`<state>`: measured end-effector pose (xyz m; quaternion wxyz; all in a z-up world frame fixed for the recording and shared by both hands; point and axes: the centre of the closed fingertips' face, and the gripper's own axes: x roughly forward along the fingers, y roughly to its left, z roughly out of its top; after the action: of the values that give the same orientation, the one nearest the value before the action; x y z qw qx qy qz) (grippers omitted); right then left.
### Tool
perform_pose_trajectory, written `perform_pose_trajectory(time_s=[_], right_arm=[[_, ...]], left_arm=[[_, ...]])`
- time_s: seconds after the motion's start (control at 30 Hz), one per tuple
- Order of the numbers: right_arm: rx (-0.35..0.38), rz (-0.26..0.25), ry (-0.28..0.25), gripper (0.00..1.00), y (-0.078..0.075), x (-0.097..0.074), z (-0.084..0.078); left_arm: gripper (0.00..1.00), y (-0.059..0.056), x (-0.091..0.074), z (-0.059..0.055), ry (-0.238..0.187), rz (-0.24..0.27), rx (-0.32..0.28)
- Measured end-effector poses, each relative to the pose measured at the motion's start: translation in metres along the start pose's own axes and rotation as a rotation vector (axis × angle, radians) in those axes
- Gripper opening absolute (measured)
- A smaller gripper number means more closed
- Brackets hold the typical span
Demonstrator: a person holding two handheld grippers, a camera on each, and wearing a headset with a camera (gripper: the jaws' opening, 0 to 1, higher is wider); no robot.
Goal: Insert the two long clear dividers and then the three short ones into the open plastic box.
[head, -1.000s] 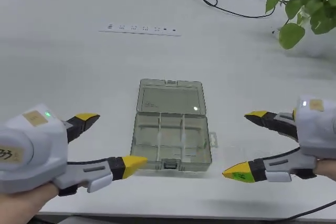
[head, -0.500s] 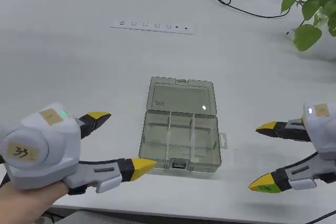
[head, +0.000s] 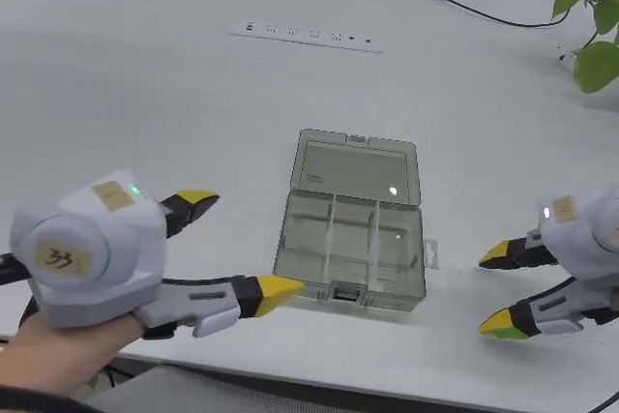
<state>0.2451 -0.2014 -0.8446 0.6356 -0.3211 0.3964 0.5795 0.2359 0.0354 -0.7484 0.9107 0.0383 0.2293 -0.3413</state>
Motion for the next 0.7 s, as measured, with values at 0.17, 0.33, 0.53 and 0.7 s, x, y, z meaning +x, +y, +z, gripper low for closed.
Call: perform_pose_trajectory(time_s=[0.17,0.33,0.53,0.7], right_arm=[[-0.061,0.001,0.048,0.43,-0.003,0.002,0.001],[-0.076,0.014,0.083,0.41,-0.004,0.006,0.000],[-0.092,0.021,0.125,0.37,-0.004,0.009,-0.004],[-0.210,0.005,0.199,0.35,-0.005,0.009,-0.007]], left_arm=[[0.81,-0.001,0.002,0.000,-0.002,-0.002,0.000],[0.81,-0.001,0.003,0.001,-0.015,0.003,-0.012],[0.80,-0.001,0.004,-0.002,-0.018,0.002,-0.014],[0.80,0.000,0.004,-0.004,-0.020,-0.001,-0.021]])
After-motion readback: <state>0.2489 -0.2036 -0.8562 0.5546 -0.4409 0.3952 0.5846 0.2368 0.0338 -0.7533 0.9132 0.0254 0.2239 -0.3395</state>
